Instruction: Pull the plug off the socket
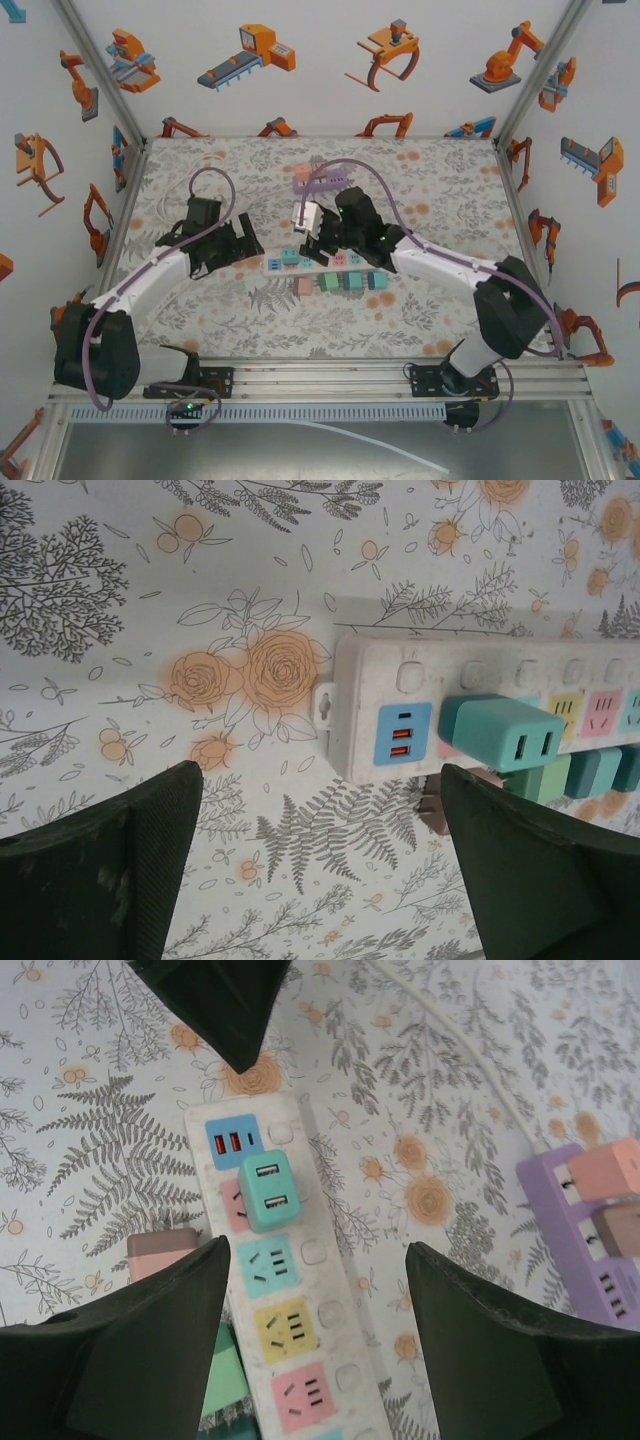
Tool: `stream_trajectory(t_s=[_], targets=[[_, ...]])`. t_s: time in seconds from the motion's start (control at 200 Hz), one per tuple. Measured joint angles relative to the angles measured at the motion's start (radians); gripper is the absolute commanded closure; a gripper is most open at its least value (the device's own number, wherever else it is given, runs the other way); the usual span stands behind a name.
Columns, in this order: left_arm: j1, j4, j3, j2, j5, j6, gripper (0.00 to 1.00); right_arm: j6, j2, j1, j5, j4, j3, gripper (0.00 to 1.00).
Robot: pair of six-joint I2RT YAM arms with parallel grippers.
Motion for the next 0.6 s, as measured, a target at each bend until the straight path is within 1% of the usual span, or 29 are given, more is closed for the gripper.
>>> stream_trajectory(t_s=[0.1,0.23,0.456,0.596], targets=[[0.0,0.024,0.011,0.043,0.018,-0.007,0.24,-0.017,0.069,0.0,-0.027,-0.016,0.048,0.35],[0.002,0.05,0.014,0.084,0.047,-0.016,0.31,-0.041,0.142,0.0,-0.058,-0.053,0.102,0.36],[0.002,0.071,0.023,0.154,0.097,-0.023,0.35,-0.073,0.233,0.0,-0.105,-0.106,0.177,0.37],[0.002,0.08,0.031,0.192,0.12,-0.023,0.37,-0.087,0.278,0.0,-0.13,-0.126,0.204,0.41]])
